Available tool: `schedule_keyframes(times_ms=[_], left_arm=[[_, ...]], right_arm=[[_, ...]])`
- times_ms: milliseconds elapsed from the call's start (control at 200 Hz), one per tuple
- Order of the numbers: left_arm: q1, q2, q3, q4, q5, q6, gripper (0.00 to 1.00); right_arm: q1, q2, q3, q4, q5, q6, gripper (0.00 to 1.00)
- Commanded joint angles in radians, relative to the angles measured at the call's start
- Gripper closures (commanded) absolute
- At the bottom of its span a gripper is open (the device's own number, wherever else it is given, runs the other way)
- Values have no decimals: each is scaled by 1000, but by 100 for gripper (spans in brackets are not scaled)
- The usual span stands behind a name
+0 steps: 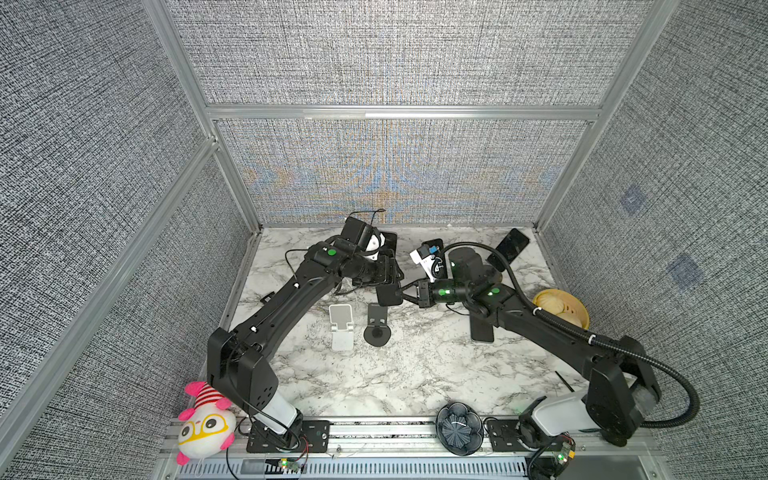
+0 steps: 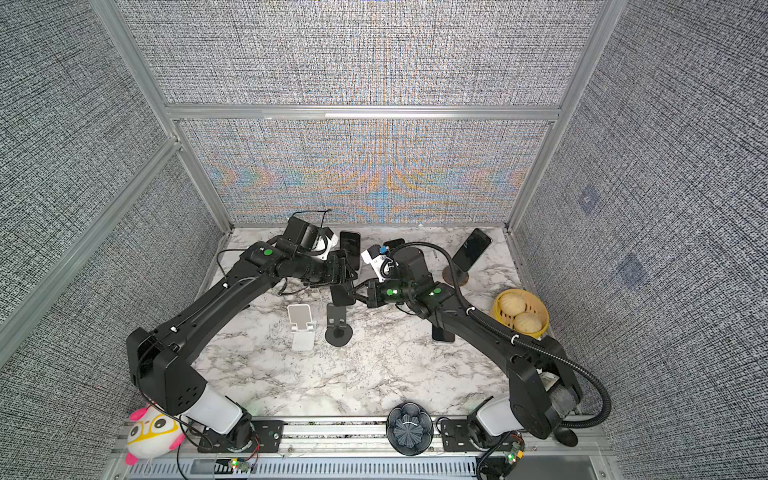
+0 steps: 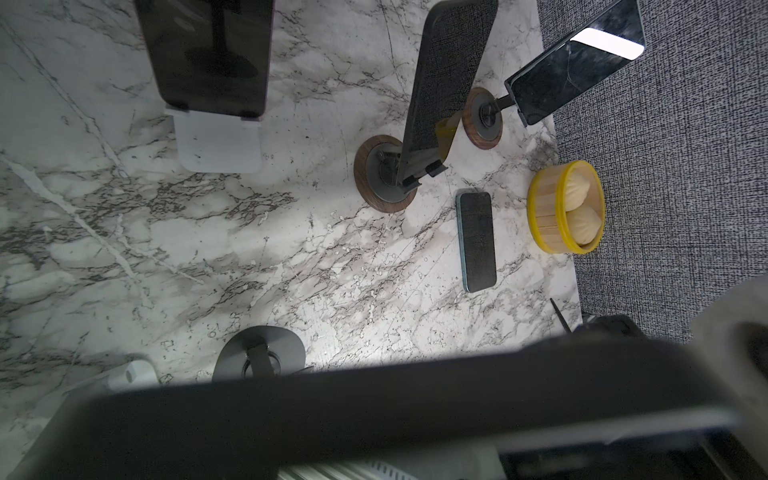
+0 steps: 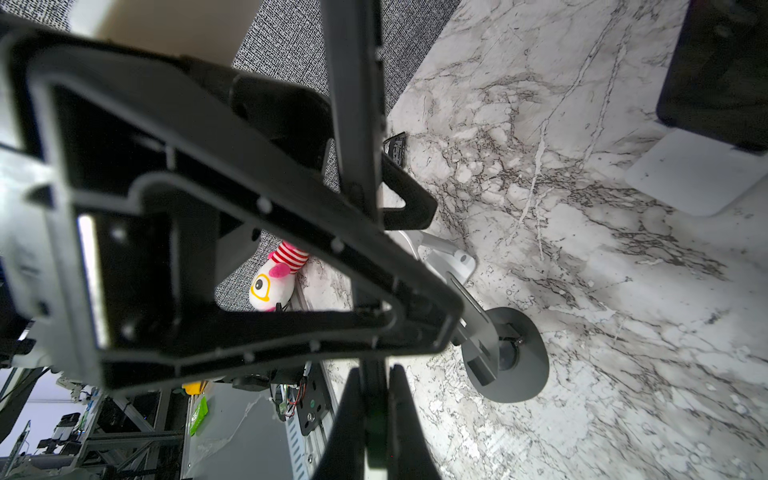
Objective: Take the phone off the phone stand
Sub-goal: 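Close the right gripper on the black phone while the left gripper opens and withdraws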
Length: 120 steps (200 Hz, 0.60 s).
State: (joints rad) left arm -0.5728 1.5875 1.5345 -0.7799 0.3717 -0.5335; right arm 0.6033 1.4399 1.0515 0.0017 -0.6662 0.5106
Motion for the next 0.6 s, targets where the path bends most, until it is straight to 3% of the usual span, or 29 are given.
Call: schedule_keyframes(times_ms=[0,215,370,595], left_arm=[[8,-20,-1,36,16,6,18],[24,-38,-27,60,7,8,13],[34,-54,-36,46,-21,28,13],[56,-67,-65,80,-41,38,13]], right_arm=[[-16,-18,-16,-46,49,15,100],[-63,-87,-50,-154,67,0,100],[-133,-193,-87,-422,134,-92,100],[-316,-303,-140,-792,238,-187,100]])
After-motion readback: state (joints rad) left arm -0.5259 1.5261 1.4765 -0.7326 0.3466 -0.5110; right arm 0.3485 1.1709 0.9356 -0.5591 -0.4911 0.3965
